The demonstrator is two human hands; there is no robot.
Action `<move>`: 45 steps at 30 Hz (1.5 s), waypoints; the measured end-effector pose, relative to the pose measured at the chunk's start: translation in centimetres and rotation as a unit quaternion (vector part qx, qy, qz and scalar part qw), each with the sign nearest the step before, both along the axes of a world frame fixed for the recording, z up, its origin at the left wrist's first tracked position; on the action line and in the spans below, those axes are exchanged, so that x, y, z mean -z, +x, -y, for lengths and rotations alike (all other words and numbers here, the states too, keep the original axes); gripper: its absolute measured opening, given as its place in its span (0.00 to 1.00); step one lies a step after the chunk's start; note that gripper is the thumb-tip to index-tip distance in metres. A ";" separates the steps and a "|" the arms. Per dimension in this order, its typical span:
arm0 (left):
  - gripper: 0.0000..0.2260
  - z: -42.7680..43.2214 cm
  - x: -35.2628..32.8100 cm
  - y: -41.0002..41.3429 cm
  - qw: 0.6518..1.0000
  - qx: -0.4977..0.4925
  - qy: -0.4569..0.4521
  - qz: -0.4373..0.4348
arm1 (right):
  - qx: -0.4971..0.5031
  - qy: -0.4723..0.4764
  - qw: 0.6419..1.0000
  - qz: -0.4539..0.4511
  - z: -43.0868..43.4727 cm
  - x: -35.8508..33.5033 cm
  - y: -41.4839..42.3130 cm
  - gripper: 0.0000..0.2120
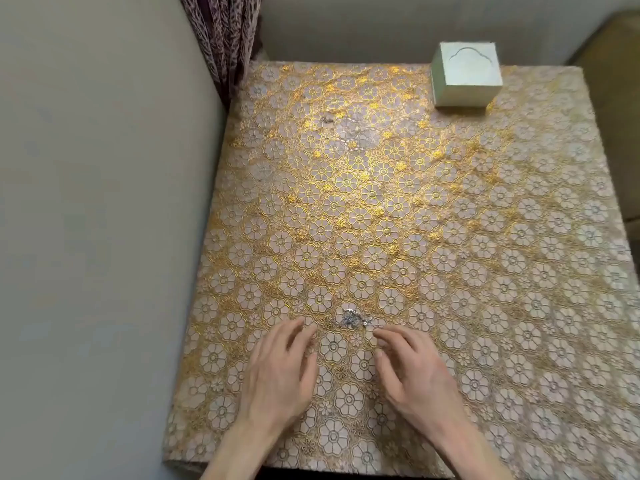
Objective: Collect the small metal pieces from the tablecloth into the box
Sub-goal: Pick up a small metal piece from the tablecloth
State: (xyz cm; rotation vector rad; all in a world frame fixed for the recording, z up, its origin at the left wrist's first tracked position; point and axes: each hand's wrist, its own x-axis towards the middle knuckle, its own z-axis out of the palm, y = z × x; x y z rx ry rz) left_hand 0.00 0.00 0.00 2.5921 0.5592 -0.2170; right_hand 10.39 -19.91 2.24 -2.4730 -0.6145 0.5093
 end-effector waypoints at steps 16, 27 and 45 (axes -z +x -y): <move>0.26 1.1 5.5 -2.1 0.990 0.025 0.090 0.107 | 0.046 0.009 0.971 0.233 -1.8 7.9 -0.5 0.19; 0.30 3.3 5.1 -4.6 0.988 -0.005 0.104 0.117 | 0.076 -0.014 0.971 0.224 -2.4 6.1 -1.9 0.15; 0.27 2.7 6.0 -4.7 0.986 -0.019 0.067 0.152 | 0.091 0.139 0.973 0.160 -1.2 7.7 -0.3 0.02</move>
